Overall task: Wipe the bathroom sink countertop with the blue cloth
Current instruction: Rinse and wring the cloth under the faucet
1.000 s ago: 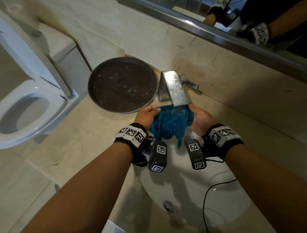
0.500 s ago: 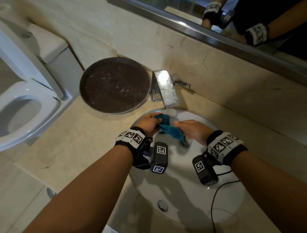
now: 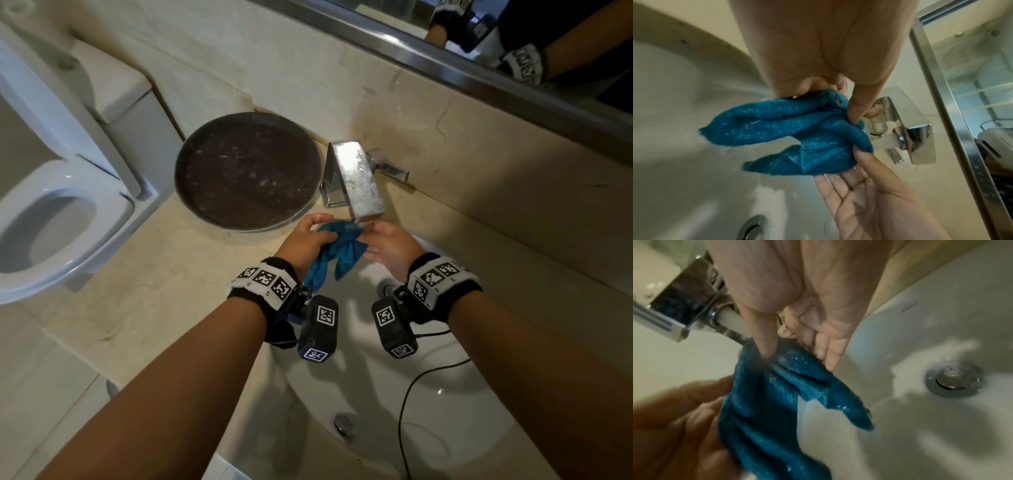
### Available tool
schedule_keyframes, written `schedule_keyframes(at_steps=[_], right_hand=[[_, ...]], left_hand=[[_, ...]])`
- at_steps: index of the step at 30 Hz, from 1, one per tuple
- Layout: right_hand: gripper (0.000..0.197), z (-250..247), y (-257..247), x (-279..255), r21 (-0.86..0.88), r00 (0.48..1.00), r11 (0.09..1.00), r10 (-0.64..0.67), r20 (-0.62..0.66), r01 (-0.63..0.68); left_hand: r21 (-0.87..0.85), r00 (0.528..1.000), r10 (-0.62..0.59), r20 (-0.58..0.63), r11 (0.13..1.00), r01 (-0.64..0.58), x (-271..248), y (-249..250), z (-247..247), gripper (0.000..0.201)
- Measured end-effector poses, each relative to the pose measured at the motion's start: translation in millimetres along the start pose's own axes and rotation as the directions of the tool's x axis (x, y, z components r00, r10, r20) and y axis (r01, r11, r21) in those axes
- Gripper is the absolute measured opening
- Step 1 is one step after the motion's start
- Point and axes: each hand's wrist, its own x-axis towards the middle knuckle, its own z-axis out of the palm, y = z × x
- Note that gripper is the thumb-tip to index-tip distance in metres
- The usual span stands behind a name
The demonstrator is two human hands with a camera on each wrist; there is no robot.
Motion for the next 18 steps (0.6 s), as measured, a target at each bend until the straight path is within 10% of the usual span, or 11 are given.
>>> schedule_keyframes(at_steps=[14,18], right_hand=[[0.018,-8.0,7.9,8.2,0.211,0.997,0.977,-0.001,-0.071,0.016],[0.019,-7.5,4.5,3.6,0.207,1.000,0.978,-0.010,0.005,0.009]], left_hand=[[0.308,0.987,0.123,-0.105,0.947,-0.085,4.0,-7.1,-6.1,0.027],[0.271,0.997,-0.072,0.039,0.961,0.059,-2.6,-4.7,12.0,0.032]])
